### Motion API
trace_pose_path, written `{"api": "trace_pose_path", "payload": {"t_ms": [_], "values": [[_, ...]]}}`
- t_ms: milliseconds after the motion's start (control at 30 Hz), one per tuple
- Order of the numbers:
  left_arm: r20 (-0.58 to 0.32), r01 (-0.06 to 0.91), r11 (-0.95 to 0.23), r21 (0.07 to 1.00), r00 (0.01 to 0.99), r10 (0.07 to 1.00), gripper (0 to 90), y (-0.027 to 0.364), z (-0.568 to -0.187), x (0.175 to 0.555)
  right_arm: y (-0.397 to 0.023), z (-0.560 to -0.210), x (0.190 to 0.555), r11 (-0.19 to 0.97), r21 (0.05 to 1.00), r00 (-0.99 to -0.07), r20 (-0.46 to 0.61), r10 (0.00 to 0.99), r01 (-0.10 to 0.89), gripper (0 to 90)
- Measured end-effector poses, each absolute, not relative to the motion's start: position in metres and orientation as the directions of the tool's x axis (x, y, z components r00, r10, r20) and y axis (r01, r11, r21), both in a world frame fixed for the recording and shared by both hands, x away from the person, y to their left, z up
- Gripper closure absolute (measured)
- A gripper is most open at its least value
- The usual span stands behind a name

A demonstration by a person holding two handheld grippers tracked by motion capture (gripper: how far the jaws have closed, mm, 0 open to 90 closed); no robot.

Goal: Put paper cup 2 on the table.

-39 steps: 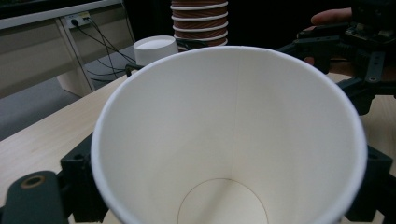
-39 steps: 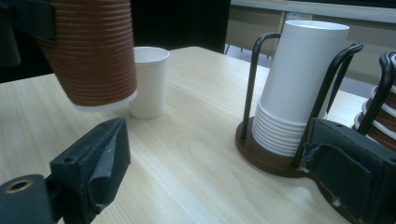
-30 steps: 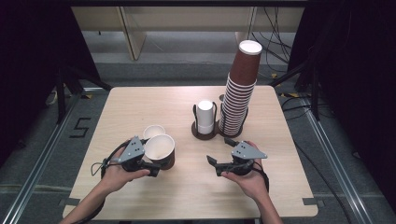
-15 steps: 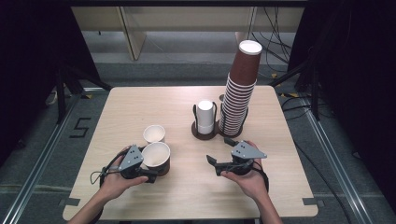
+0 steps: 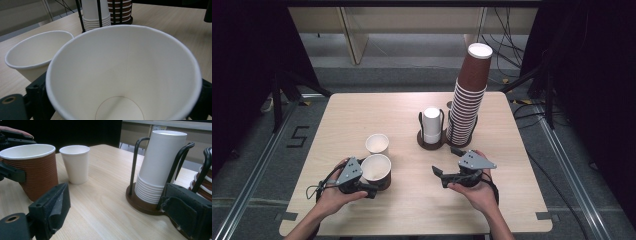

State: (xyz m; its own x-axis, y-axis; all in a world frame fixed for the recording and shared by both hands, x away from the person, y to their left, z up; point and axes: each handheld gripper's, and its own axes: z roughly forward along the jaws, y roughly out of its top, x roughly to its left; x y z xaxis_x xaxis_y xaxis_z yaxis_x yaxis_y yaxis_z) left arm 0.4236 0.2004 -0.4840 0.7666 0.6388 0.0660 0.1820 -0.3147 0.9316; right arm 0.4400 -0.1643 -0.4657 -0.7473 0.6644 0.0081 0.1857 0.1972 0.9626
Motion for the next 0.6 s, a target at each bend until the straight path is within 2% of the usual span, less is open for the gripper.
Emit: {"api": "trace_pose_path", "payload": {"t_ms": [100, 600], "values": [[0.055, 0.192, -0.315, 0.929, 0.773, 0.632, 0.9, 0.200, -0.484, 0.423, -0.164, -0.466, 0.441, 0.198, 0.963, -0.752, 0.009, 0.659, 0.184, 9.0], [0.062, 0.175, -0.292, 0.940, 0.756, 0.652, 0.0, 0.209, -0.477, 0.414, -0.167, -0.465, 0.440, 0.198, 0.961, -0.741, 0.009, 0.672, 0.191, 9.2]]}}
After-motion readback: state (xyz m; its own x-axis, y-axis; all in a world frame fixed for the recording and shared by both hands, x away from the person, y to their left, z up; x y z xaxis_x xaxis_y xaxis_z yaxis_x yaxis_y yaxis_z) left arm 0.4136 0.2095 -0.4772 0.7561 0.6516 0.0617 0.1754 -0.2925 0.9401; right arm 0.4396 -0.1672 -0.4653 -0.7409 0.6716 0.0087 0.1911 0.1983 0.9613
